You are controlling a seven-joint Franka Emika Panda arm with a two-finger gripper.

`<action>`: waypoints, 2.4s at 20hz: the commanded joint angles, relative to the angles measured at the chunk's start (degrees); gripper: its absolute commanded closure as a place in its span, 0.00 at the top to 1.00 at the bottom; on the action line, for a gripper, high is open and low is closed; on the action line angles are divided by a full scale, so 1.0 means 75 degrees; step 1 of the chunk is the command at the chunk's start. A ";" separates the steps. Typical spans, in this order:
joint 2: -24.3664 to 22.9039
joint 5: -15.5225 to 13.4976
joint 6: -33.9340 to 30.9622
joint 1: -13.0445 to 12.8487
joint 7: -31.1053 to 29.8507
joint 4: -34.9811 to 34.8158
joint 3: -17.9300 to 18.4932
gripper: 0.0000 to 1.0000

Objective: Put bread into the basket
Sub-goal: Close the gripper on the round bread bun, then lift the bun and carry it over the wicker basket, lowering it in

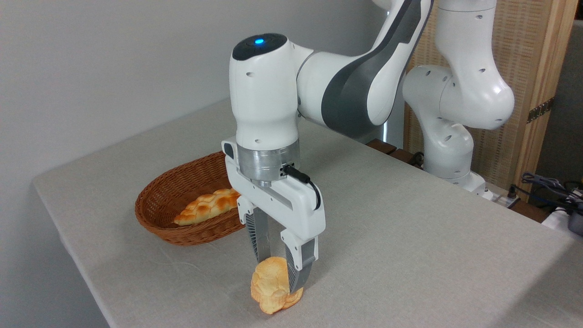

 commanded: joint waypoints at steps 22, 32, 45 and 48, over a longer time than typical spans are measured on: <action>0.0021 0.0007 -0.0208 -0.0028 0.0031 0.0151 0.0005 0.63; -0.0072 -0.0755 -0.3656 -0.0028 -0.0914 0.2567 -0.1106 0.63; -0.0143 -0.0697 -0.3809 -0.0075 -0.2993 0.2497 -0.3124 1.00; -0.0108 -0.0626 -0.3739 -0.0075 -0.2922 0.2485 -0.3113 1.00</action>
